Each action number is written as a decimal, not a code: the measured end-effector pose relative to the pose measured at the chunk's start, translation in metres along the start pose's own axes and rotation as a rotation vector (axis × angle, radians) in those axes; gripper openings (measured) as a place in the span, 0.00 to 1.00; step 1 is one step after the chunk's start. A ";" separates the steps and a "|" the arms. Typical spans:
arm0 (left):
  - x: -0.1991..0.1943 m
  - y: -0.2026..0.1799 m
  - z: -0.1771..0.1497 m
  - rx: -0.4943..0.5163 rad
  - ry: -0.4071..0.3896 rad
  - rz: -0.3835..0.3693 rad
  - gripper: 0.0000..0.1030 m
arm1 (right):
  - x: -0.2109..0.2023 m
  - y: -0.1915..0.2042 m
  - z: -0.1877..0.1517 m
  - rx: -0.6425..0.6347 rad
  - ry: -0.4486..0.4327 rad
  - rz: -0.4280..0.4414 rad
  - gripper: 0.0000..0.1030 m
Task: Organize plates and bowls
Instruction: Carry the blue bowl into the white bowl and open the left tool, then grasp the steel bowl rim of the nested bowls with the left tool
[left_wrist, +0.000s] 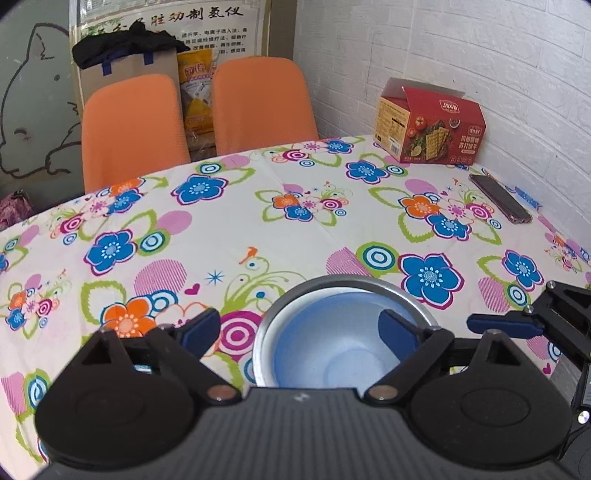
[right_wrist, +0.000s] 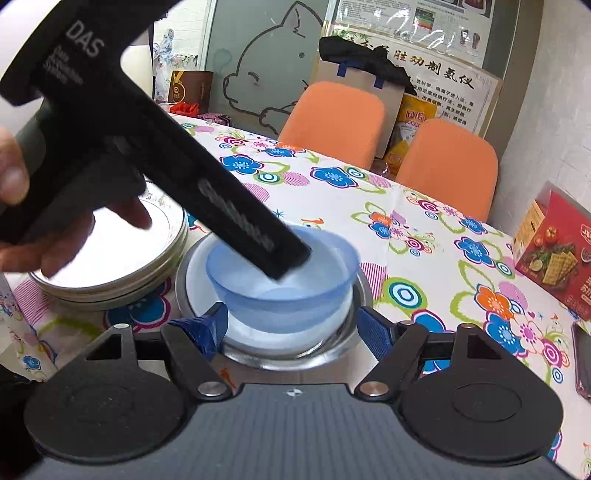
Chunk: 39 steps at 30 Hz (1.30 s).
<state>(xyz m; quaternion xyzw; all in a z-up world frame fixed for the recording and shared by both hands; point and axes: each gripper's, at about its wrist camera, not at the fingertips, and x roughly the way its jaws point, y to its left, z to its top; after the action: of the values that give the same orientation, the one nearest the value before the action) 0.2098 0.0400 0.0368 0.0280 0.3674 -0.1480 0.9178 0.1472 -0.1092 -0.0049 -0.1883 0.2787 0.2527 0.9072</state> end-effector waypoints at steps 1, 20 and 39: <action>-0.003 0.002 0.000 -0.011 -0.009 0.002 0.89 | -0.004 0.000 -0.001 0.007 0.009 -0.003 0.62; 0.003 0.013 -0.009 -0.045 0.013 0.033 0.89 | -0.015 -0.014 -0.006 0.168 -0.039 -0.096 0.62; 0.022 0.024 -0.009 -0.046 0.061 0.028 0.89 | 0.009 -0.028 -0.003 0.236 -0.017 -0.079 0.62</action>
<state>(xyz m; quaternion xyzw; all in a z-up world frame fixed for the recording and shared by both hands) 0.2258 0.0585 0.0135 0.0165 0.3982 -0.1258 0.9085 0.1686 -0.1298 -0.0071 -0.0886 0.2910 0.1837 0.9347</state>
